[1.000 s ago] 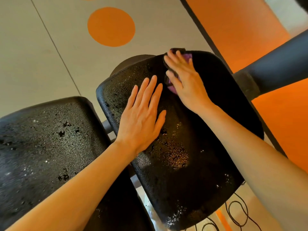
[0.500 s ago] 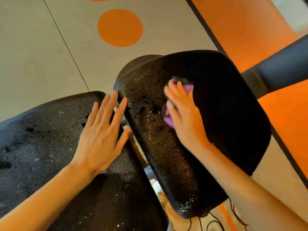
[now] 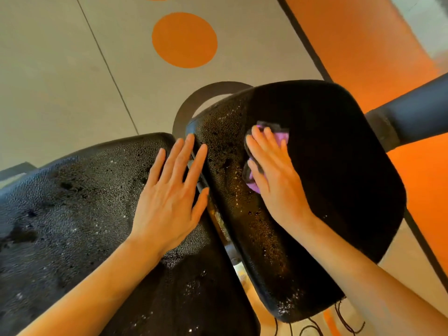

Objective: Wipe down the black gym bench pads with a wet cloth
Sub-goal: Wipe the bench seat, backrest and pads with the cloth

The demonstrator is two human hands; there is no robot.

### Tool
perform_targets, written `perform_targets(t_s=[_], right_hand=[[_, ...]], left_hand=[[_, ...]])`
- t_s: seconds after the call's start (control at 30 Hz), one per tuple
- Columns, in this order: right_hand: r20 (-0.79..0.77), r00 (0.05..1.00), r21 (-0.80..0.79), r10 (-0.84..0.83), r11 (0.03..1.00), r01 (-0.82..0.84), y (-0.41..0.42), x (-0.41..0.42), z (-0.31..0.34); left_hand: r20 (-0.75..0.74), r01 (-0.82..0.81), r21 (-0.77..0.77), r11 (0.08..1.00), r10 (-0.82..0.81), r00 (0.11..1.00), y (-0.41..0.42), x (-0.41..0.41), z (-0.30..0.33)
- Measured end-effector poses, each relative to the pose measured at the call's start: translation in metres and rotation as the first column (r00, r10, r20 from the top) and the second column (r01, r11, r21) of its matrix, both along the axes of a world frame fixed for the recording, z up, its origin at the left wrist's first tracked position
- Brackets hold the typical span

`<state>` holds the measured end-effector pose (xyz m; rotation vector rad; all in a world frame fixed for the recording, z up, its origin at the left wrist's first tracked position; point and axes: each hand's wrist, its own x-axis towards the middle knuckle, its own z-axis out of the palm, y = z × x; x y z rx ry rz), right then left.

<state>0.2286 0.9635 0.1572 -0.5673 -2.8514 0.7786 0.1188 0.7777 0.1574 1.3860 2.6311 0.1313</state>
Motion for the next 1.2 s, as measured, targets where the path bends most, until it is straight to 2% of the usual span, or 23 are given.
perform_targets(t_s=[0.13, 0.2, 0.27, 0.37, 0.4, 0.5, 0.57, 0.73, 0.8, 0.93, 1.1, 1.2], right_hand=[[0.014, 0.977, 0.064, -0.215, 0.975, 0.214, 0.048, -0.103, 0.005], [0.036, 0.966, 0.063, -0.255, 0.966, 0.253, 0.045, -0.115, 0.005], [0.004, 0.993, 0.092, -0.121, 0.988, 0.121, 0.011, -0.068, 0.004], [0.043, 0.995, 0.125, 0.093, 0.987, -0.098, -0.020, -0.003, 0.002], [0.032, 0.995, 0.117, 0.099, 0.988, -0.102, -0.014, -0.015, 0.001], [0.017, 0.998, 0.118, -0.057, 0.991, 0.054, 0.013, -0.102, 0.006], [0.009, 0.995, 0.109, -0.100, 0.989, 0.098, 0.013, -0.116, 0.005], [0.019, 0.992, 0.093, 0.122, 0.988, -0.124, -0.017, -0.022, 0.005], [0.005, 0.993, 0.071, 0.121, 0.990, -0.121, -0.009, -0.051, 0.006], [0.001, 1.000, 0.124, 0.012, 0.992, -0.013, -0.007, -0.111, 0.005], [0.058, 0.968, 0.110, 0.244, 0.962, -0.249, -0.016, -0.019, 0.007], [0.050, 0.974, 0.132, 0.221, 0.965, -0.225, -0.017, -0.064, 0.006]], left_hand=[[-0.015, 0.005, 0.006, 1.000, -0.005, 1.000, 0.000, 0.002, -0.001], [-0.024, 0.011, 0.016, 1.000, -0.011, 1.000, 0.001, 0.002, -0.001], [-0.015, 0.012, 0.030, 0.999, -0.011, 1.000, 0.001, 0.002, 0.000], [-0.008, -0.001, 0.043, 0.999, 0.001, 1.000, 0.000, 0.001, -0.001], [-0.012, 0.003, 0.040, 0.999, -0.003, 1.000, 0.000, 0.001, -0.001], [-0.032, 0.001, 0.039, 0.999, 0.000, 0.999, 0.000, 0.002, -0.003], [-0.030, 0.002, 0.036, 0.999, -0.001, 1.000, 0.001, 0.002, -0.003], [0.003, -0.013, 0.093, 0.996, 0.013, 1.000, -0.004, 0.000, 0.004], [-0.004, -0.041, 0.097, 0.995, 0.041, 0.999, -0.012, 0.001, 0.008], [-0.011, -0.094, 0.063, 0.994, 0.095, 0.995, -0.025, 0.002, 0.007], [-0.014, -0.093, 0.053, 0.994, 0.094, 0.995, -0.024, 0.002, 0.005], [-0.033, -0.090, 0.049, 0.995, 0.092, 0.995, -0.024, 0.002, 0.006]])
